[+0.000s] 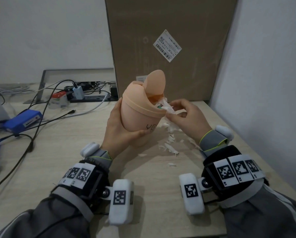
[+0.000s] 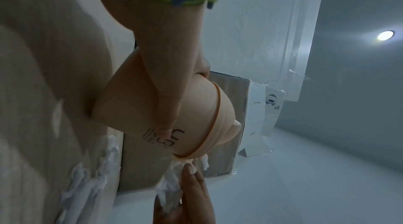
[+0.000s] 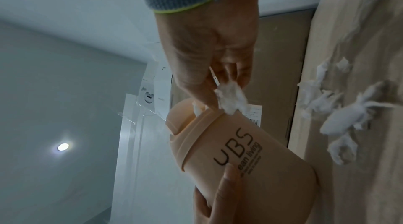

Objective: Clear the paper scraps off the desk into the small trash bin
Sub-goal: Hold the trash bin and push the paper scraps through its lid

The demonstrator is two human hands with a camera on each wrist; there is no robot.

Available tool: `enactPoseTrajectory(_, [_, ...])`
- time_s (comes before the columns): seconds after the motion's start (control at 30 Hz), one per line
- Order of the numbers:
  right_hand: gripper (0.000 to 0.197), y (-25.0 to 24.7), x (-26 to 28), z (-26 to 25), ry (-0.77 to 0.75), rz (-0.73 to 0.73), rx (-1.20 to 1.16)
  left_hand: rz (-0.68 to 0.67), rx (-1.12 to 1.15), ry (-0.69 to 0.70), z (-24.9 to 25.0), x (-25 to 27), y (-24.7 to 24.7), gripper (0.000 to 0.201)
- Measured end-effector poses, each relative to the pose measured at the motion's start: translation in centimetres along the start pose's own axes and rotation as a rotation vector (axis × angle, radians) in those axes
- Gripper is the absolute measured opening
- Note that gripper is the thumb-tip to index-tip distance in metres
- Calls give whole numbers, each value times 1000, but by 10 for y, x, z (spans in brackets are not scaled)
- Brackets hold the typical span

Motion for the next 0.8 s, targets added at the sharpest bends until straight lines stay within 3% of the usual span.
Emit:
enactPoseTrajectory(0.1, [19,-1,-1,1,3,30,-47,-6,-2,6,1,0,1,126])
enactPoseTrajectory(0.2, [25,-18,-2,-2,-39,211,-100,-22,-17,17,5,1,2,125])
enactPoseTrajectory(0.3, [15,-28,2,-12,-122,313,-157,-44,-50,46,8,1,4,126])
enactPoseTrajectory(0.37, [9,-17,8,-27,-206,263,-115,-59,-64,65,8,1,6,126])
enactPoseTrajectory(0.43, [25,2,14,-40,-273,136,-20,-68,-67,73,8,2,7,125])
enactPoseTrajectory(0.5, [47,22,19,-44,-247,-29,108,-77,-78,83,11,3,8,123])
enactPoseTrajectory(0.6, [53,34,15,-23,-122,-151,135,-83,-89,106,15,3,9,121])
enactPoseTrajectory(0.7, [68,20,13,-27,-179,-3,59,-68,-60,89,13,2,7,123])
enactPoseTrajectory(0.8, [62,-7,14,-29,-233,239,-88,-54,-17,53,10,2,6,127])
Point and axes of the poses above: each hand's wrist, its own x-axis away from the middle knuckle, its own y-axis out of the palm, z = x × y, the point moved 9 cm from there along -x, towards the middle knuckle, and after that the axes turned 3 degrees about y, right-handed, at the moved point
